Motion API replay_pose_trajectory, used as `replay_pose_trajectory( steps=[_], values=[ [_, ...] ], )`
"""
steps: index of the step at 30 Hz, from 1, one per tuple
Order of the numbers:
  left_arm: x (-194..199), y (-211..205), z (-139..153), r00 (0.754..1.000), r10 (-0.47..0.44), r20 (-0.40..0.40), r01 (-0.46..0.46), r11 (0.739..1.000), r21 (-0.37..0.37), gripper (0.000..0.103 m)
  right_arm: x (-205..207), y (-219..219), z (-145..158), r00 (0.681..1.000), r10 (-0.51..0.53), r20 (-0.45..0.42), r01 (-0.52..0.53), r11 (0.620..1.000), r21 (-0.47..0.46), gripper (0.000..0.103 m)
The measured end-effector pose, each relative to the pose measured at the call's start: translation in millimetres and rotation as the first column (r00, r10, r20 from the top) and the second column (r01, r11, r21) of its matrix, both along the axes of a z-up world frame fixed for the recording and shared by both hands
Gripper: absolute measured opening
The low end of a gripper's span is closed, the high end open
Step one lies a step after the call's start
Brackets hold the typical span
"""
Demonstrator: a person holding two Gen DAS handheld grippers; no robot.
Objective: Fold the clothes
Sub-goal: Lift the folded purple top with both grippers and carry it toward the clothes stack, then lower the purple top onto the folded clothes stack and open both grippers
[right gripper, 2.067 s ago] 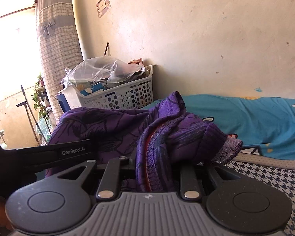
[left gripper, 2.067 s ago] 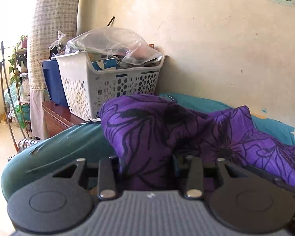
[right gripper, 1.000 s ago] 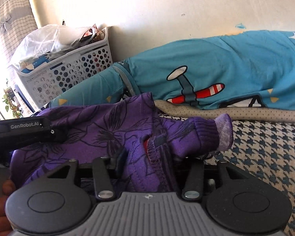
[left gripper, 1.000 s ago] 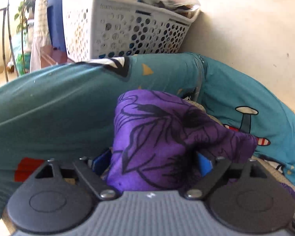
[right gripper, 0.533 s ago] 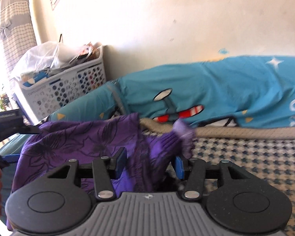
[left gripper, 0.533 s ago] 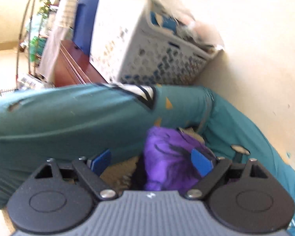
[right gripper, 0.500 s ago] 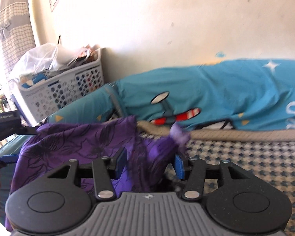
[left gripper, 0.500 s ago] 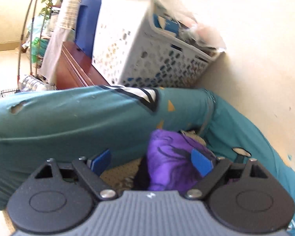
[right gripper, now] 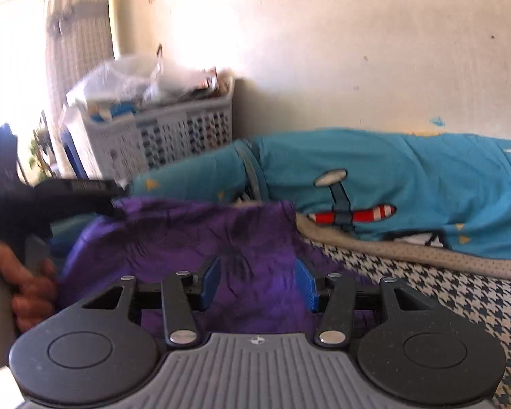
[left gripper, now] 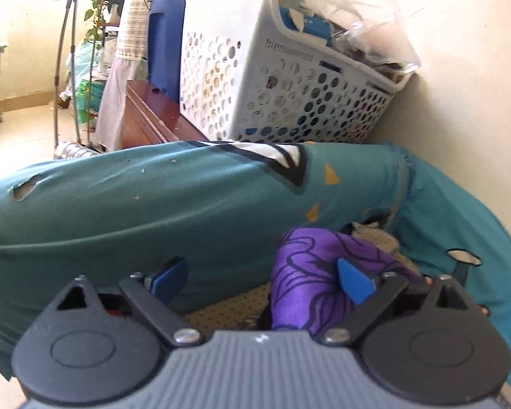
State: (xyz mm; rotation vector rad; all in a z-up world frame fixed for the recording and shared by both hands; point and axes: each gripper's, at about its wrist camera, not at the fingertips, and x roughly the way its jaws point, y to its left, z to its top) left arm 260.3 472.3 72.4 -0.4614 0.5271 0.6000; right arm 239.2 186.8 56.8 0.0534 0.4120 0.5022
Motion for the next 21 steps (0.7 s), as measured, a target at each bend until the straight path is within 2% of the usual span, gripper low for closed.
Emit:
replay_pose_trajectory(
  steps=[4,7,16,21],
  values=[
    [11.3,7.1,-7.8,1.000,0.006,-0.020,-0.006,1.000,-0.018,0.097,10.9,1.1,-23.3,0.998,-0.001,-0.059,0.000,1.000,-0.024,0.048],
    [19.2,5.9,-12.0,0.999,0.009,-0.032,-0.009,1.000,-0.001,0.098,14.5,-3.7,-34.1,0.997,-0.010,-0.081,0.011,1.000,0.003,0.047],
    [35.2,-3.1,-23.9,0.996,0.017,-0.083,-0.010,0.997,0.075,0.102,19.3,0.6,-40.2,0.995,-0.020,-0.097,0.018,1.000,-0.022,0.047],
    [23.0,5.0,-15.6,0.999,-0.003,-0.039,0.003,1.000,0.006,0.101,14.7,1.5,-26.8,0.994,-0.043,-0.103,0.038,0.998,-0.050,0.047]
  ],
)
